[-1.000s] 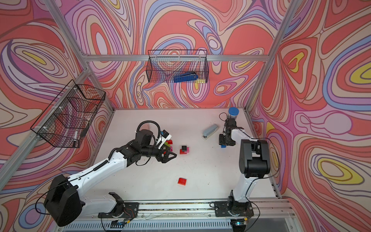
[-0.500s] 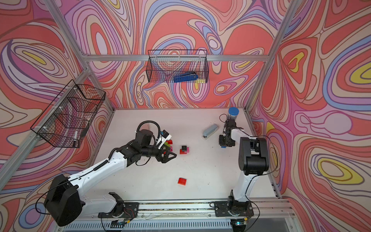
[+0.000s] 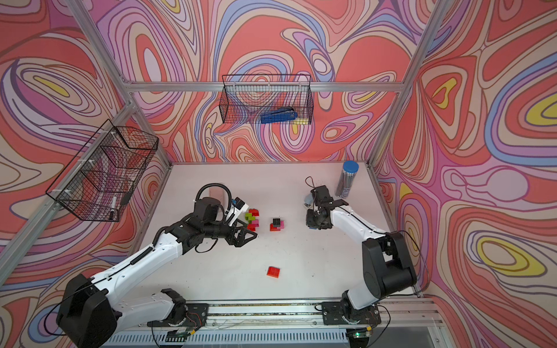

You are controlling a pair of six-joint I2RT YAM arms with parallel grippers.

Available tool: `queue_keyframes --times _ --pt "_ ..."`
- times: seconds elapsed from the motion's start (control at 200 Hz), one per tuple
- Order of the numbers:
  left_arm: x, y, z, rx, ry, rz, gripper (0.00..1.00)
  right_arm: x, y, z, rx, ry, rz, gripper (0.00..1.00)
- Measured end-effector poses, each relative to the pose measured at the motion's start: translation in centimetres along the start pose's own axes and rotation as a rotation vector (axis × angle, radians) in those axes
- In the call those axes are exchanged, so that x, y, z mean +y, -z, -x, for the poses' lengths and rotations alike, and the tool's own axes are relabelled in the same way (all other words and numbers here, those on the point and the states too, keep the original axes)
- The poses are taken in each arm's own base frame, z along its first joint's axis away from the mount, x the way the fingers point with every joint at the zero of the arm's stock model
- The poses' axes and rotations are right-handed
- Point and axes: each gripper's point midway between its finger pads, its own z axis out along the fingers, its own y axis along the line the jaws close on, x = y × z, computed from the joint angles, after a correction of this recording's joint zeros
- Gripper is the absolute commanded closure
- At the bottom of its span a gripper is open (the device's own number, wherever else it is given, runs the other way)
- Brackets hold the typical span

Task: Assemble the letter s with lego
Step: Pick up the lego brick from the center of the board, then place the lego brick at the center of the board.

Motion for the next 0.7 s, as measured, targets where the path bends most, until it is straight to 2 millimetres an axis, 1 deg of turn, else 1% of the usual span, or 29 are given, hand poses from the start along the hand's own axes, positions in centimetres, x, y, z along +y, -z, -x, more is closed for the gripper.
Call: queue_keyframes --times 0.045,0.155,0.21,0.3,0.376,0.516,0.611,0.701 --pt "0.0 0.1 -0.3 0.002 0.004 0.002 0.17 1.8 -0.1 -1.2 0.012 0.01 0.011 0.74" --pt "0.0 0.5 -0.9 0.007 0.016 0.006 0.17 5.3 -0.2 -3.9 0.04 0.028 0.031 0.74" --pt "0.0 0.8 -1.2 0.009 0.021 0.007 0.17 6.9 -0.3 -5.1 0.051 0.04 0.036 0.74" --pt "-0.3 1.1 -1.6 0.006 0.023 0.007 0.17 8.8 -0.7 -7.0 0.073 0.053 0.034 0.74" --pt "-0.4 1.4 -1.9 0.002 0.027 0.007 0.17 9.9 -1.2 -8.4 0.092 0.057 0.032 0.74" --pt "-0.5 1.7 -2.4 0.0 0.036 0.007 0.17 11.5 -2.4 -10.3 0.121 0.072 0.01 0.74" --pt "-0.5 1.7 -2.7 0.003 0.044 0.008 0.17 12.2 -3.0 -11.2 0.127 0.085 0.002 0.72" --pt "-0.5 1.7 -2.9 0.008 0.049 0.009 0.17 12.7 -3.3 -11.2 0.122 0.086 -0.006 0.71"
